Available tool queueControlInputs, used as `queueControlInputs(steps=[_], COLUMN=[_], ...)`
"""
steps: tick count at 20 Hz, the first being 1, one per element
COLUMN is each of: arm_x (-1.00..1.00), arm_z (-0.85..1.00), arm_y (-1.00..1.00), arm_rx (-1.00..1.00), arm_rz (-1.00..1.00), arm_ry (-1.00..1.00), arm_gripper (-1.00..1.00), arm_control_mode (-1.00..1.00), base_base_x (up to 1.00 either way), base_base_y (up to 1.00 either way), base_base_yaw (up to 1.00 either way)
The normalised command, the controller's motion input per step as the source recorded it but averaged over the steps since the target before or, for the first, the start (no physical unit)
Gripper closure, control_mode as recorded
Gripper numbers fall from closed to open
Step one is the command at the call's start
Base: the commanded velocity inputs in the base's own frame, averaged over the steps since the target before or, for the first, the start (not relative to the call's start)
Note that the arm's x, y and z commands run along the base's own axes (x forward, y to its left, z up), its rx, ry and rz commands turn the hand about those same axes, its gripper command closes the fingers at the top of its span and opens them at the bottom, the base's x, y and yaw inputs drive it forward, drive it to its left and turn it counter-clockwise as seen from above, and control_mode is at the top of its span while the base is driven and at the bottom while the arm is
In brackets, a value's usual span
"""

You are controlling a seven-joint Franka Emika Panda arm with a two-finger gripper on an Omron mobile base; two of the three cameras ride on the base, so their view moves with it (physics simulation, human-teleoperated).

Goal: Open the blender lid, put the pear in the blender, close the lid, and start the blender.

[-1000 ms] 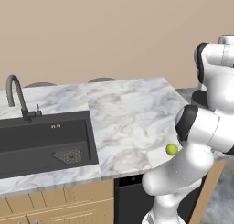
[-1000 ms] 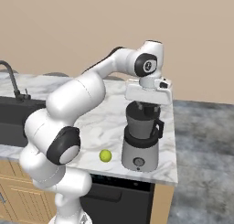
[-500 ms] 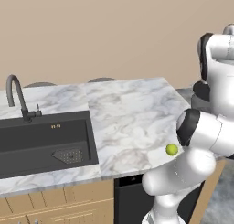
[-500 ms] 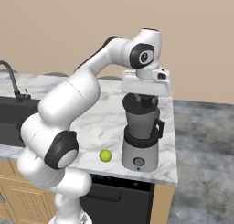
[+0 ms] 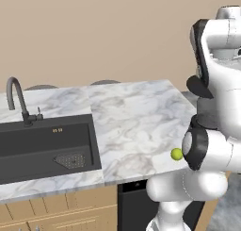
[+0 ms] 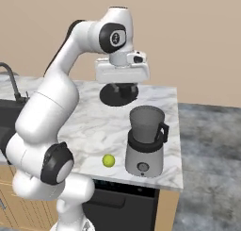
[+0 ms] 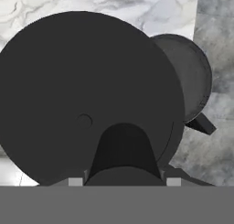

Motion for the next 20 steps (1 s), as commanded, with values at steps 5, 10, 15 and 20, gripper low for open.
queueControlInputs(steps=[5, 10, 15, 20], arm_x=[-0.04, 0.01, 0.14, 0.27], arm_z=[-0.31, -0.69, -0.92, -0.94], arm_y=[1.0, 1.0, 1.0, 0.92], arm_rx=[-0.06, 0.0, -0.09, -0.12], arm_rz=[0.15, 0.17, 0.11, 0.07], arm_ry=[0.14, 0.21, 0.21, 0.14], arm_gripper=[1.0, 1.0, 1.0, 1.0], arm_control_mode=[-1.0, -1.0, -1.0, -1.0], base_base_x=[0.0, 0.0, 0.0, 0.0], base_base_y=[0.0, 0.0, 0.0, 0.0], base_base_yaw=[0.0, 0.0, 0.0, 0.0])
